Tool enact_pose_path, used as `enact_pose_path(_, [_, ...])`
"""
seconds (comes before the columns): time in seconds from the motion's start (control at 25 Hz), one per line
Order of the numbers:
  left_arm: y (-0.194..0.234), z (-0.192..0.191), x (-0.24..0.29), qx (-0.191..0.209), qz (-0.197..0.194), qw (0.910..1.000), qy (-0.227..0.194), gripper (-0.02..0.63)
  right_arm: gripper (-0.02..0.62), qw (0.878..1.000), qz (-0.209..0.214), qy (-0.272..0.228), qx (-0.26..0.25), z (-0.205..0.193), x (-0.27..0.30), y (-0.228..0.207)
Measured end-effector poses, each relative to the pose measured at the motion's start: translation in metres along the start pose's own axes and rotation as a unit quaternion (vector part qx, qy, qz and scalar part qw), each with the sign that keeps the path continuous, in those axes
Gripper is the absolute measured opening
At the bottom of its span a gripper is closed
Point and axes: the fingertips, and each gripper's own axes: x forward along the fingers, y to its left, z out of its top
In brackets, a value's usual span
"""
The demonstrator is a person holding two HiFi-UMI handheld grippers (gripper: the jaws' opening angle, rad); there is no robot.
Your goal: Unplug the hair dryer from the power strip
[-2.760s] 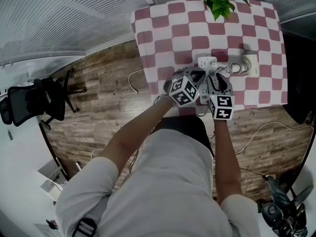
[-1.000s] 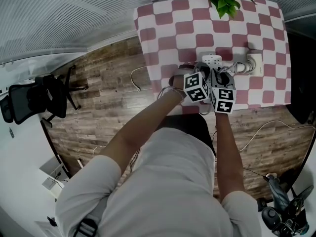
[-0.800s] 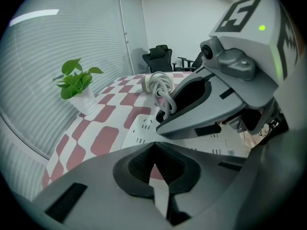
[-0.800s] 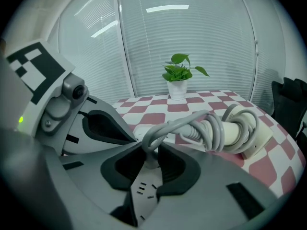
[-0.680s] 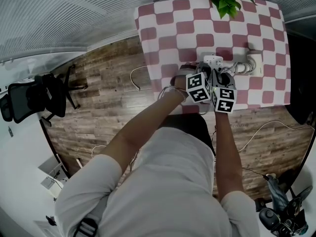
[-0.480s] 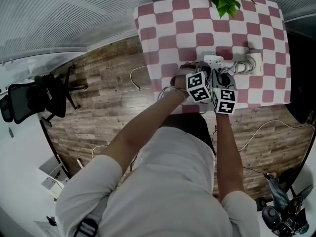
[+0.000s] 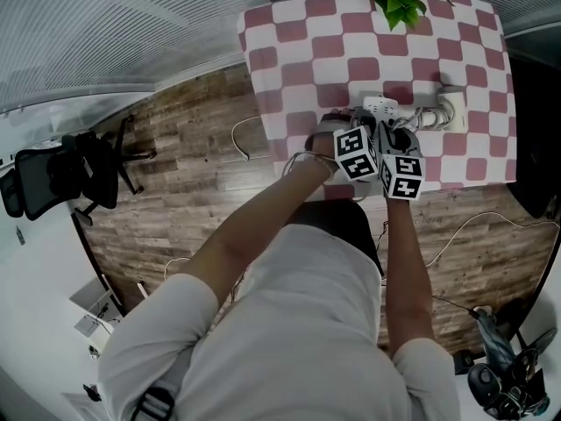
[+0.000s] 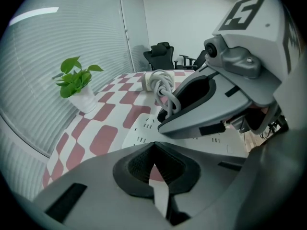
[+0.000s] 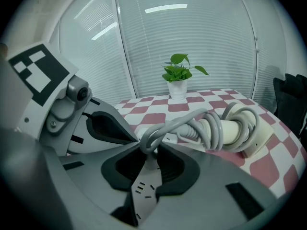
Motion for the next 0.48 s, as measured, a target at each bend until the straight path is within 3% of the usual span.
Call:
enact_pose_path(0.32, [-0.002, 0.001, 0.0, 0.001, -0.002, 1.0, 0.002, 0.028, 0.094, 1.0, 0.004, -0.007, 0.018, -0.001, -0.005, -0.001])
enact_pose_path(0.48, [-0.001, 0.001, 0.004, 0.007, -0.007, 0.9999, 0.008, 0.028, 0.092, 0.999, 0.009, -0.032, 0.03, 0.016, -0.018, 0.0])
